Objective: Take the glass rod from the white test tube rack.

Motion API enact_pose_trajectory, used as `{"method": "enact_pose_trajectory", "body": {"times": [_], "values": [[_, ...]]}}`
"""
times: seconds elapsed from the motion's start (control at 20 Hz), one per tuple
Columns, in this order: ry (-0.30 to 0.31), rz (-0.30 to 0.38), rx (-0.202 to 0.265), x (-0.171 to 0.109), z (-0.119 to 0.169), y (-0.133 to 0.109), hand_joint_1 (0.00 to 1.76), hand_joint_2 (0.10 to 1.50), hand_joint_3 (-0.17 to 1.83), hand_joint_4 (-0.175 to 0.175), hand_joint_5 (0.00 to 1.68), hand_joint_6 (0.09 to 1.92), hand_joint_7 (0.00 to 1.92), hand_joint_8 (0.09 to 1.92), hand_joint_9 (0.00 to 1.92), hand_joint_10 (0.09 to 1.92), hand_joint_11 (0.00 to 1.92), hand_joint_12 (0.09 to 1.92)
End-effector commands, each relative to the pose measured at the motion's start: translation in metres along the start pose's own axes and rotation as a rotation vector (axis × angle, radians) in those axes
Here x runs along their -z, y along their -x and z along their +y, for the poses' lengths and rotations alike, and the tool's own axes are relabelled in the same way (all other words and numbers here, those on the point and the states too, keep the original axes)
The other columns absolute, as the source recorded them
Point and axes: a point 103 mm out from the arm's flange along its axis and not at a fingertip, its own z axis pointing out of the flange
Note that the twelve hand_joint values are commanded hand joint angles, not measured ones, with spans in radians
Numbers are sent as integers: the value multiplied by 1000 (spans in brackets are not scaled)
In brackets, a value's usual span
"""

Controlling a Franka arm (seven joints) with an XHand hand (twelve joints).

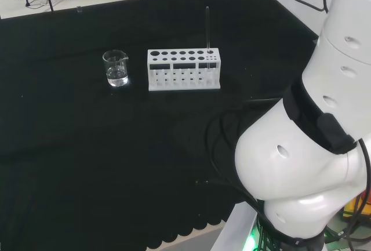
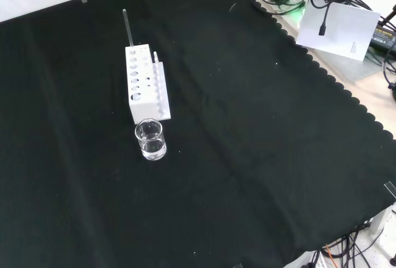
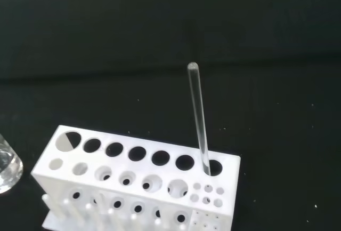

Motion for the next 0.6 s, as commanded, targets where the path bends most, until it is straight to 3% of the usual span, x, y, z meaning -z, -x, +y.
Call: {"method": "enact_pose_trajectory", "body": {"times": [0.05,0.6], "values": [[-7,3,5,-19,21,11,599,1231,-175,-152,115,87,25,842,53,877,0,1341],[-45,19,6,-54,30,15,587,1238,-175,-160,147,87,99,893,155,909,0,1376]]}}
